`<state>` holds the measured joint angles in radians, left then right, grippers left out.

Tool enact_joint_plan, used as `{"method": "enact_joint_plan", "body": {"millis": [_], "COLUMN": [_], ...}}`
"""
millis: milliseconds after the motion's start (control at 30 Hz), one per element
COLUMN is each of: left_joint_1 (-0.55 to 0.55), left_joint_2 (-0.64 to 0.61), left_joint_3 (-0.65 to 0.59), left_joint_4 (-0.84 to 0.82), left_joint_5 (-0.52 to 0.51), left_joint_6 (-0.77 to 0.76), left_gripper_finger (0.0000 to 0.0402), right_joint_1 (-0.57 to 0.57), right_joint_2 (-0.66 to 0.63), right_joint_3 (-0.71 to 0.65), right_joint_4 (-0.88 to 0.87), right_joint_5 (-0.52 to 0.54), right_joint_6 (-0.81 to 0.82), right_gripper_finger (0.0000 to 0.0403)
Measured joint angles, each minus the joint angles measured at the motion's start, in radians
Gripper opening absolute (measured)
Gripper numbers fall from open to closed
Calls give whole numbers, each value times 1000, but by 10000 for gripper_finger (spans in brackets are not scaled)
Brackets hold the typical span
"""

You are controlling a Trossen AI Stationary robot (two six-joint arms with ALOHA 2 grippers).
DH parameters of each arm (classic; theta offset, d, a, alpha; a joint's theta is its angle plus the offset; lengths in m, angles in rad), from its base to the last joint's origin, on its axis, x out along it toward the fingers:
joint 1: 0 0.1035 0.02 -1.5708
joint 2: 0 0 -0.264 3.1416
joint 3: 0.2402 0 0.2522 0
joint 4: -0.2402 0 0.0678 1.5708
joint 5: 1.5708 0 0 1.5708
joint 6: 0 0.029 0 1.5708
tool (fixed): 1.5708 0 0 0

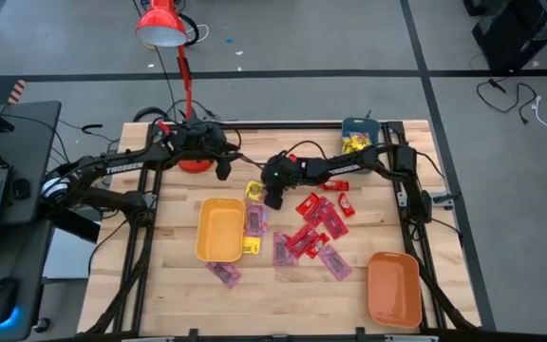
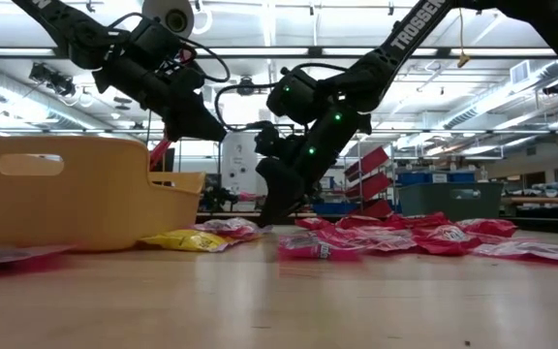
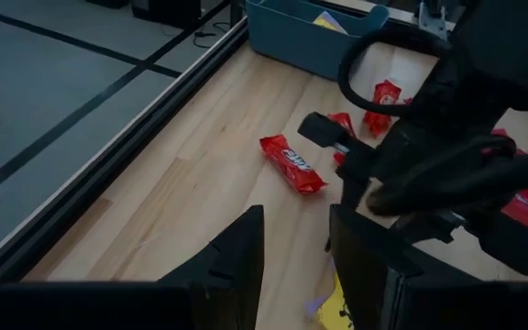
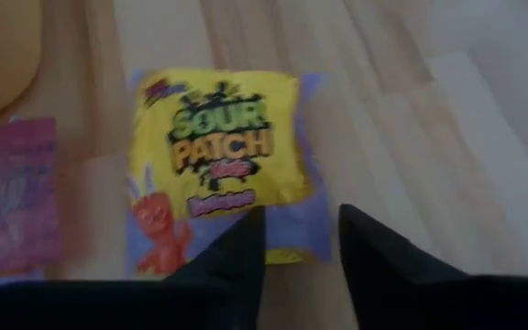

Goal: Sort candy
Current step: Put the yellow candy pack into the blue bin

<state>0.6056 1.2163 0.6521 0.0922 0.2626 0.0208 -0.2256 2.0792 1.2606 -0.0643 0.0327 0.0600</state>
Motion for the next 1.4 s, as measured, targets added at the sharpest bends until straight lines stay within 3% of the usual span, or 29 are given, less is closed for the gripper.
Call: {"method": "enact_joint_plan", "body": {"millis": [200, 267, 467, 967, 1400], "left_joint_1": [0, 0, 0, 0, 0], "left_joint_2": [0, 0, 0, 0, 0], "left_joint_3": [0, 0, 0, 0, 0], "left_joint_4": [0, 1, 0, -2, -8], "left_joint_5": [0, 0, 0, 0, 0], "left_joint_6": [0, 0, -1, 0, 4], "left_gripper_finger": [129, 129, 129, 129, 129], "right_joint_1": [0, 0, 1, 55, 66], "right_joint_2": [0, 0, 0, -86, -148], "right_joint_3": [0, 0, 0, 0, -1], "right_joint_4": [-25, -30, -41, -290, -271], "right_joint_5": [-27, -29, -6, 240, 220], "right_joint_6": [-22, -37, -43, -91, -106], "right_gripper_finger": [22, 7, 1, 0, 0]}}
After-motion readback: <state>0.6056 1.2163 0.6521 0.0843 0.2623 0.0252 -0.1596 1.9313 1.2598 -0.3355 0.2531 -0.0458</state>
